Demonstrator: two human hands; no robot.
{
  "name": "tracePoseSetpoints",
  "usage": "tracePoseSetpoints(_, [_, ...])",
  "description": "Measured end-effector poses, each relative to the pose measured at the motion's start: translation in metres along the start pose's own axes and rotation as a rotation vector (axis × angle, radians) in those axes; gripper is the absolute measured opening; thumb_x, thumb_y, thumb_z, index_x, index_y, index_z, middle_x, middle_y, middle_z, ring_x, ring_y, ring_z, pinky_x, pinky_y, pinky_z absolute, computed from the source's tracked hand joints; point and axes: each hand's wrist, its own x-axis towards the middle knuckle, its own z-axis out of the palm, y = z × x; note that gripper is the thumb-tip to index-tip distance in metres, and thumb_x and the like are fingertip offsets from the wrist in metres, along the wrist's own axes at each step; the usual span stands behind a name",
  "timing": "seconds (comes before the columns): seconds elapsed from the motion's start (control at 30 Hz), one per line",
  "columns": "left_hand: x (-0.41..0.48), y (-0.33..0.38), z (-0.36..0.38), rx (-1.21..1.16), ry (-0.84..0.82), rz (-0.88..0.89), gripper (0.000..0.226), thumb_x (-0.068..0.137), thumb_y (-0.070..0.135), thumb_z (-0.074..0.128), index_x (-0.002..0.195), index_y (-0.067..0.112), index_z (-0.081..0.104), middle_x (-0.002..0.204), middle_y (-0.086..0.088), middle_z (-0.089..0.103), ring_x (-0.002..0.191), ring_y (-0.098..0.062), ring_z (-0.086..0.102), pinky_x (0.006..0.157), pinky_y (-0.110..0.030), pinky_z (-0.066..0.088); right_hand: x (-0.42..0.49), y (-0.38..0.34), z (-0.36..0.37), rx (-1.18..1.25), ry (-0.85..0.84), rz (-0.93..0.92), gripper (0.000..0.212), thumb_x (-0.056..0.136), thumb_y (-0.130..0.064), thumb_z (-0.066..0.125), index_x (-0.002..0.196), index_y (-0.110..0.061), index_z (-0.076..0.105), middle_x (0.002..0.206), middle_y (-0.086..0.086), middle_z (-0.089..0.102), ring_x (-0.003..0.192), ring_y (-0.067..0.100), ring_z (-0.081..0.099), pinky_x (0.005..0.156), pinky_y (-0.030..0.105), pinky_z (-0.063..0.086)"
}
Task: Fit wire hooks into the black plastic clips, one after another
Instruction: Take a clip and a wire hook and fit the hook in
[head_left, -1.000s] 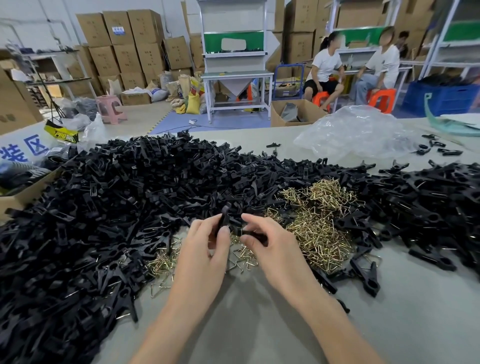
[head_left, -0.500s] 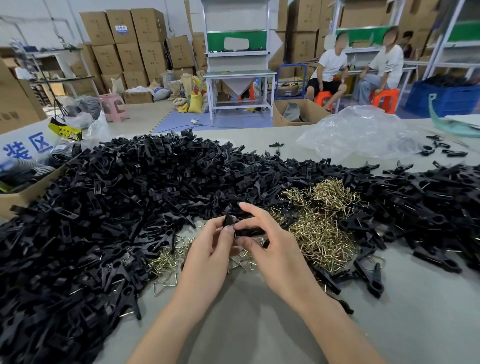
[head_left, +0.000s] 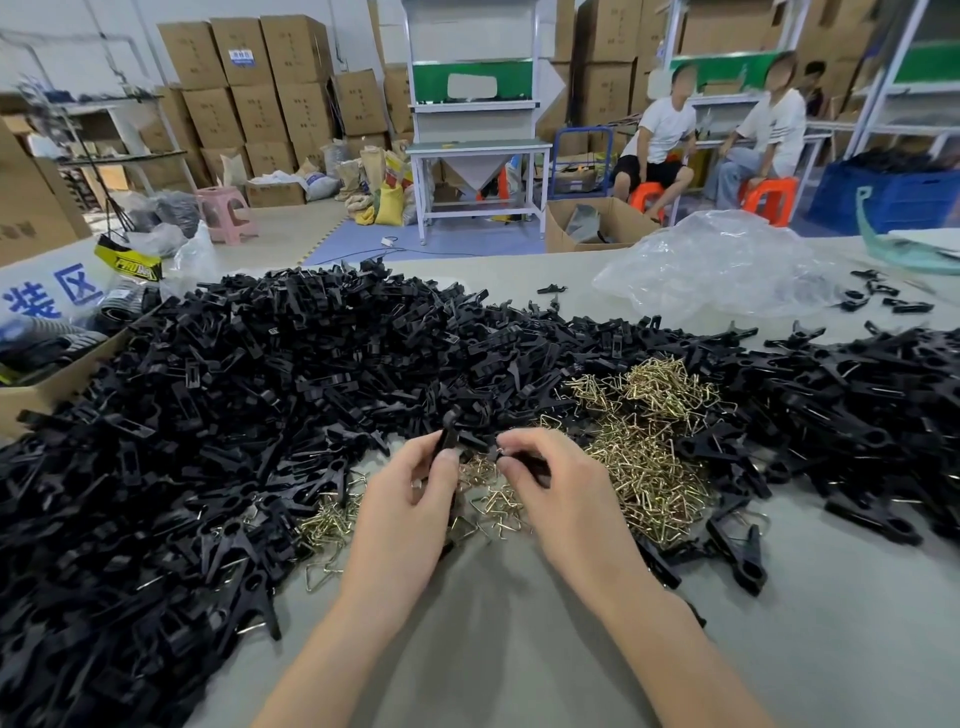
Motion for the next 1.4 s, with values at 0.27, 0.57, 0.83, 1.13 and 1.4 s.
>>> tracePoseSetpoints(0.27, [-0.004,0.002,0.0,0.106,-0.014,0.09,0.025,0.101,0.028,0.053,0.121,0.04,0.06,0.099,0.017,0.069,0.079,0.001,0.062,0.067,-0.01,0.045,0.004,-0.01,-0.007,0.547,-0.081,0.222,0.014,0.086,-0.021,0.08,0.092,-0.032,0.075,0.086,-0.005,0.077,0.065,0.006,0.066,0.066,0.023,0.055])
tracePoseSetpoints(0.57, [-0.007,-0.001,0.007,0.088,-0.084,0.072,0.027,0.102,0.02,0.053,0.123,0.03,0.067,0.091,0.012,0.075,0.084,-0.005,0.07,0.079,-0.024,0.055,0.007,-0.011,-0.002,0.755,-0.159,0.306,0.043,0.092,-0.002,0.069,0.128,-0.024,0.062,0.099,-0.004,0.078,0.09,0.007,0.072,0.082,0.02,0.055])
tracePoseSetpoints(0.83, [-0.003,0.002,0.0,0.081,0.108,0.042,0.024,0.1,0.028,0.056,0.122,0.031,0.066,0.106,0.013,0.07,0.092,-0.002,0.065,0.082,-0.02,0.05,0.002,-0.015,0.001,0.886,-0.141,0.344,0.029,0.088,0.0,0.072,0.097,-0.027,0.081,0.093,0.006,0.078,0.087,0.014,0.074,0.079,0.021,0.057])
tracePoseSetpoints(1.13, [-0.007,0.007,0.005,0.046,-0.001,0.058,0.027,0.102,0.017,0.054,0.118,0.033,0.068,0.095,0.008,0.071,0.075,0.003,0.063,0.065,-0.007,0.044,-0.001,-0.019,0.009,1.075,-0.149,0.371,0.021,0.087,-0.024,0.067,0.102,-0.017,0.081,0.112,0.01,0.076,0.106,0.021,0.072,0.089,0.021,0.055])
tracePoseSetpoints(1.4, [-0.009,0.008,0.005,0.064,-0.025,0.142,0.03,0.1,0.021,0.056,0.114,0.048,0.056,0.109,0.029,0.058,0.089,0.005,0.062,0.074,-0.007,0.044,0.002,-0.012,0.009,1.199,-0.246,0.414,0.043,0.083,0.0,0.068,0.125,-0.009,0.07,0.119,0.009,0.074,0.112,0.021,0.07,0.087,0.023,0.057])
